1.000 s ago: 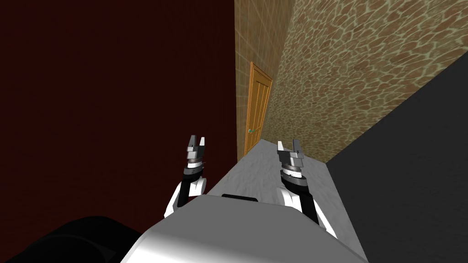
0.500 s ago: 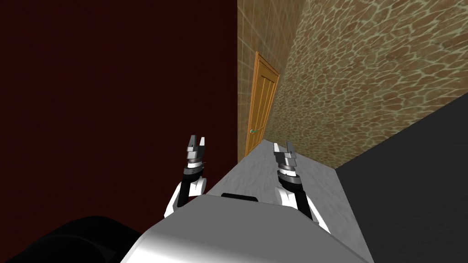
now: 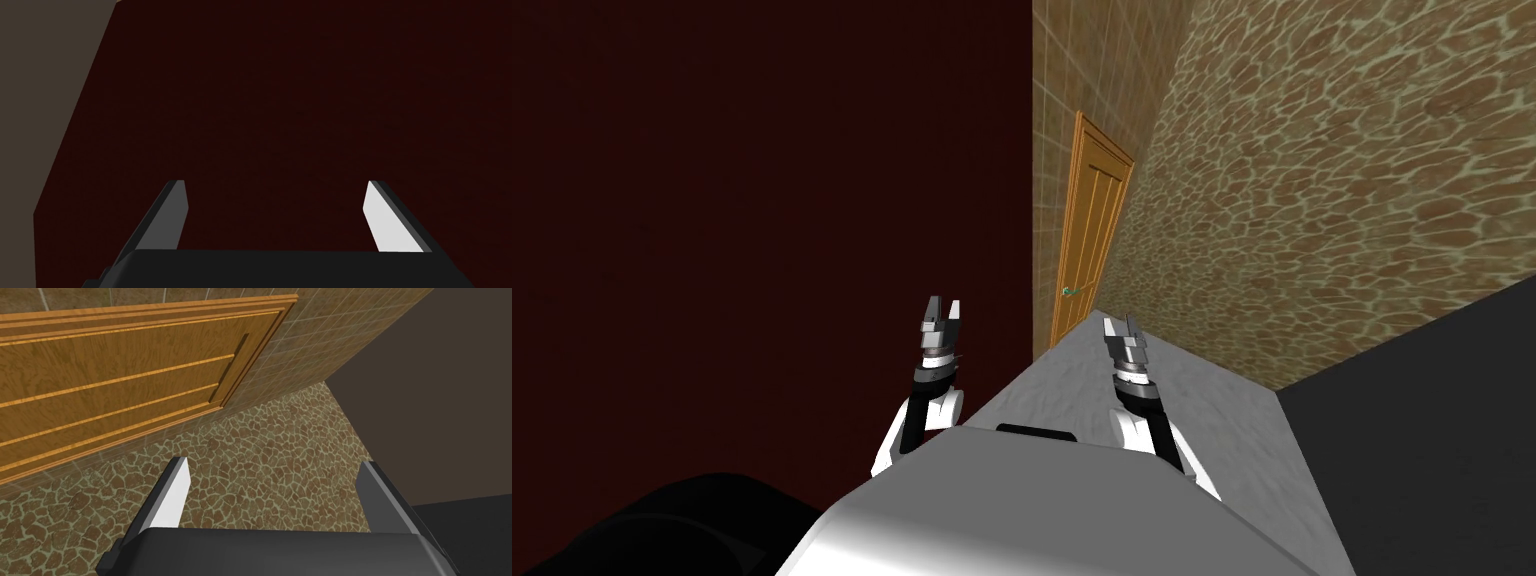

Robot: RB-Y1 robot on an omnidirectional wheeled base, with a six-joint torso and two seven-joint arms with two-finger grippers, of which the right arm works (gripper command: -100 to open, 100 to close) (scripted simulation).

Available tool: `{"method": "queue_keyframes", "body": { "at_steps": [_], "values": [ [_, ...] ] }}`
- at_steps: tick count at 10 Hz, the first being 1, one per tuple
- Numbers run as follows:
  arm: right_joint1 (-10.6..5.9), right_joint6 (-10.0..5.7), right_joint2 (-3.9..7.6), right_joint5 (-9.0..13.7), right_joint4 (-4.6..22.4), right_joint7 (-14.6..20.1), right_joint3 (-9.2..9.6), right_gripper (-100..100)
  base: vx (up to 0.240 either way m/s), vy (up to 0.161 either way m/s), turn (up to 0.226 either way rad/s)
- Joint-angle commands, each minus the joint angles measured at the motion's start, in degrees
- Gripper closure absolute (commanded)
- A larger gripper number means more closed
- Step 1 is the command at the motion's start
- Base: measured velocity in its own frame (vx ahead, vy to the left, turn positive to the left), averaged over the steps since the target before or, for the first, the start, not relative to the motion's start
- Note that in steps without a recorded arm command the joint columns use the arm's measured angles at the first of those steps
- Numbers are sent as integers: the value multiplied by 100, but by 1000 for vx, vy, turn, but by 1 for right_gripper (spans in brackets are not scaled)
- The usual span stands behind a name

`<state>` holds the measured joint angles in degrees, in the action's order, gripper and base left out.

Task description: Pull the door open

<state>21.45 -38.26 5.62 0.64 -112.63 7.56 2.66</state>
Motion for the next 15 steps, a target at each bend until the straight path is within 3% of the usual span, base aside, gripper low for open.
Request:
{"method": "queue_keyframes", "body": {
  "at_steps": [1,15],
  "values": [
    [-50,-69,51,3,240,40,40,-100,118,-111,172],
    [-651,-539,494,78,2245,371,219,-100,78,-94,112]
  ]
}}
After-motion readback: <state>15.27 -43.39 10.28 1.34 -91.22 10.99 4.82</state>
